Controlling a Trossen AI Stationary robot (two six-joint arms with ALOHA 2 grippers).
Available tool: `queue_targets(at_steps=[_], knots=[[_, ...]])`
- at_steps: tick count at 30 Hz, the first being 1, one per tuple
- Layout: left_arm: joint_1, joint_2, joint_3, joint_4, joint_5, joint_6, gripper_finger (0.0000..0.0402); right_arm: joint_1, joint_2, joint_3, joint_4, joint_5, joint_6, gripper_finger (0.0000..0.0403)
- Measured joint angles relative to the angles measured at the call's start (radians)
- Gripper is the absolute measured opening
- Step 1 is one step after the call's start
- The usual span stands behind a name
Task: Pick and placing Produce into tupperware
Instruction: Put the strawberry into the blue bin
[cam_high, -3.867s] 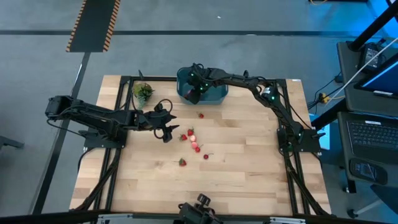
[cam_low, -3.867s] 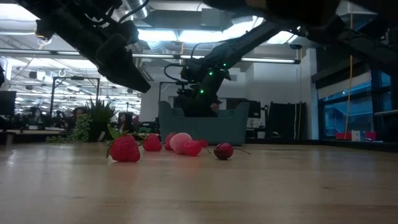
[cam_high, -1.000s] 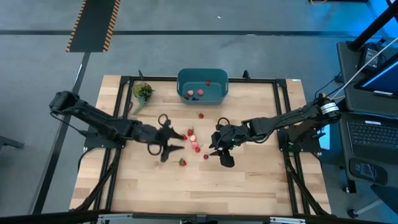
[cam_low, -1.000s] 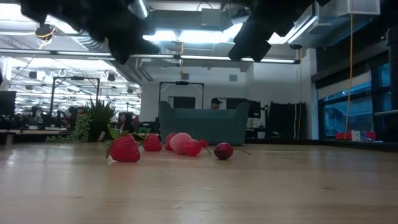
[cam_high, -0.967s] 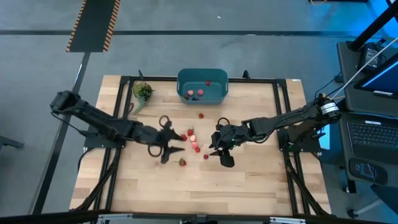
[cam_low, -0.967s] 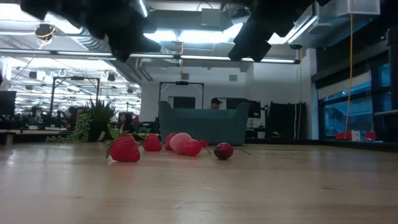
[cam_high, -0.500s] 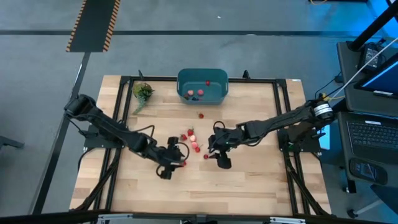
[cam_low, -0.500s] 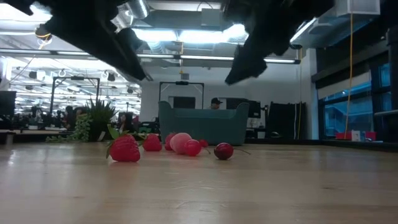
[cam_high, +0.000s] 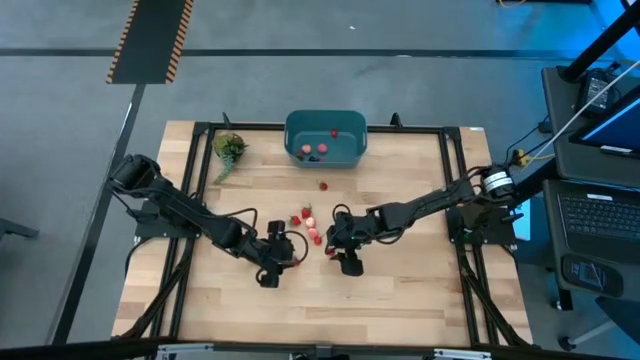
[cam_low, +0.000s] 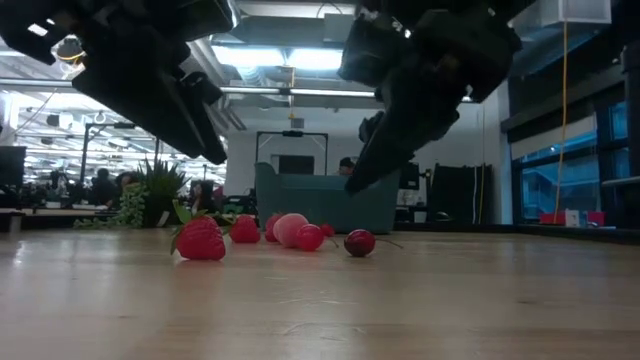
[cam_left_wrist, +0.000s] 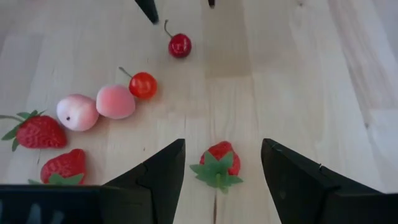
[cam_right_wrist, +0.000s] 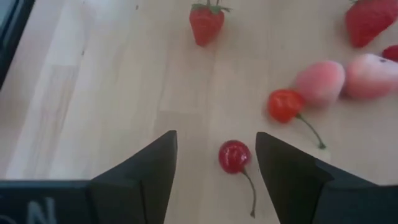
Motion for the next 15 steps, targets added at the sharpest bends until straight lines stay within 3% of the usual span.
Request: queue_targets(at_steps=[15], knots=[[-0.001,0.101,0.000,0.039,-0.002,-0.022,0.0204,0.000,0.009,0.000,0.000,0.000,0.001,0.0219]])
